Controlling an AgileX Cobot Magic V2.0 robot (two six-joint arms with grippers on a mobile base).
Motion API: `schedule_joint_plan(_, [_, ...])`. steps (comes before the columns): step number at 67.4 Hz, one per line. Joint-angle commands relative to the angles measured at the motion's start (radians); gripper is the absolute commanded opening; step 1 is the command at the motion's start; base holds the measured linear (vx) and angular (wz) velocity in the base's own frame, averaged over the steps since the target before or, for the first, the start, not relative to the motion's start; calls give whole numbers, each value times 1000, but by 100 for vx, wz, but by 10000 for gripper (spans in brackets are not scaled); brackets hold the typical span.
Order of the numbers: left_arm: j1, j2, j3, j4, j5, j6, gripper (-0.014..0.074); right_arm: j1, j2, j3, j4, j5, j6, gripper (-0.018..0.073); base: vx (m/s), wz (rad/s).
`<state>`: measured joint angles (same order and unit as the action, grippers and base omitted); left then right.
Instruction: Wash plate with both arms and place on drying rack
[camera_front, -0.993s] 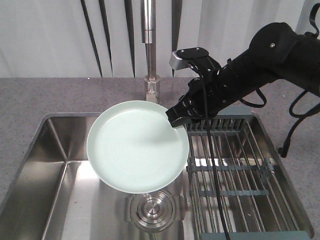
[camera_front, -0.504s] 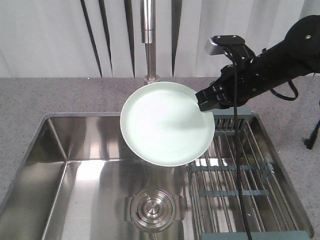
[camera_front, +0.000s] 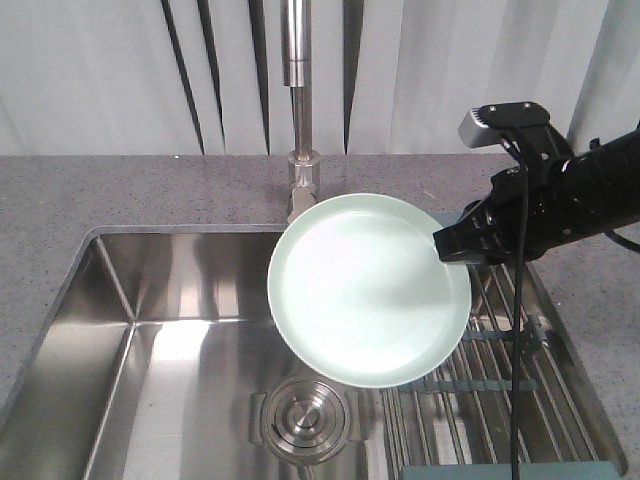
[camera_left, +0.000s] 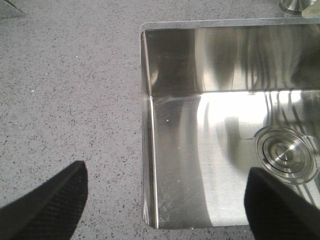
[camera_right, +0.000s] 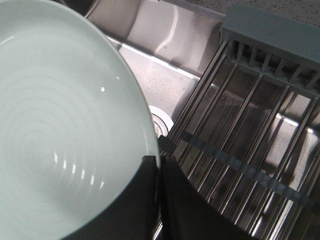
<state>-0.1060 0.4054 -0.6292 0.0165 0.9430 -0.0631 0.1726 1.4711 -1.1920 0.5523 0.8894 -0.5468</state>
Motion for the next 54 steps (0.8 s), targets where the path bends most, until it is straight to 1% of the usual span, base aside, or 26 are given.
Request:
schedule_joint_plan(1, [2, 9, -24, 0, -56, -10, 587, 26, -59, 2, 33, -44, 9, -1, 0, 0])
schedule_joint_plan(9, [2, 9, -24, 0, -56, -10, 587, 74, -73, 28, 26, -69, 43, -1, 0, 0])
schedule_joint_plan(24, [2, 9, -24, 0, -56, -10, 587, 185, -73, 28, 4, -110, 114, -1, 0, 0])
schedule_joint_plan(36, [2, 9, -24, 0, -56, -10, 587, 255, -48, 8, -2, -150, 162, -1, 0, 0])
schedule_joint_plan(45, [2, 9, -24, 0, -56, -10, 587, 294, 2, -59, -29, -143, 202, -1, 0, 0])
schedule_joint_plan(54, [2, 9, -24, 0, -56, -10, 587, 294, 51, -128, -50, -127, 217, -1, 0, 0])
